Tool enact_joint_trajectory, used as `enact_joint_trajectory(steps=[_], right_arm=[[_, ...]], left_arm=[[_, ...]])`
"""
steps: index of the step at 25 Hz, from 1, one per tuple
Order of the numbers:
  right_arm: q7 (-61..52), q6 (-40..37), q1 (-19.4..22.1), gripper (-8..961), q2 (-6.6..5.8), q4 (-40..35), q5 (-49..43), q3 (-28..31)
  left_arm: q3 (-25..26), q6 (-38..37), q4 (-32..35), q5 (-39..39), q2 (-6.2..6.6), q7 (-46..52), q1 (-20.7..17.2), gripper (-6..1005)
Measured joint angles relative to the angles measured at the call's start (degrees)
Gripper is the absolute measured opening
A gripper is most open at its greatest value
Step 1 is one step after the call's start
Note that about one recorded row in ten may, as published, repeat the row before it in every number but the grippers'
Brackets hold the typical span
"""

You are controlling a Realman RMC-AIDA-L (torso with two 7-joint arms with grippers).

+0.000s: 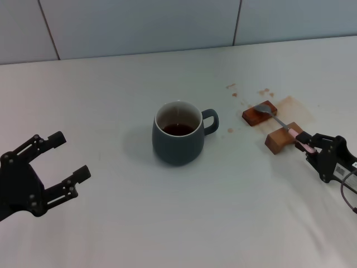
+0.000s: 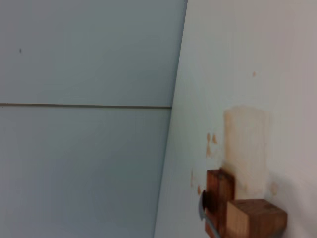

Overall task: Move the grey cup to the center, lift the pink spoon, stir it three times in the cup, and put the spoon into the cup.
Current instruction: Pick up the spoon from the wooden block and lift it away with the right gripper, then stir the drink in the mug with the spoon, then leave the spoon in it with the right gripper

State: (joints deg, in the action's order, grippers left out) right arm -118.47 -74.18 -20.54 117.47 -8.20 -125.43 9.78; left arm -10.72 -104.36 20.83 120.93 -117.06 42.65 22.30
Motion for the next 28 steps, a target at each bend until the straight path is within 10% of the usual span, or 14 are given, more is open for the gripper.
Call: enact_joint_trajectory(steps=[18, 22, 28], right_arm=[[43.8, -24.2, -3.4, 127, -1.32, -8.8, 12.0, 1.0], [40.6, -32.7, -8.0, 125, -4.15, -20.2, 12.0, -9.2], [26.0, -35.3, -11.3, 125, -5.18, -38.1, 12.0, -24.9]], left_arm=[[-0.4, -0.4, -0.3, -0.5, -0.78, -2.0, -0.9, 832], [-1.5, -0.1, -0.6, -0.3, -0.87, -2.0, -0.8, 832], [-4.5, 1.7, -0.5, -0.2, -0.89, -1.5, -0.3, 832]])
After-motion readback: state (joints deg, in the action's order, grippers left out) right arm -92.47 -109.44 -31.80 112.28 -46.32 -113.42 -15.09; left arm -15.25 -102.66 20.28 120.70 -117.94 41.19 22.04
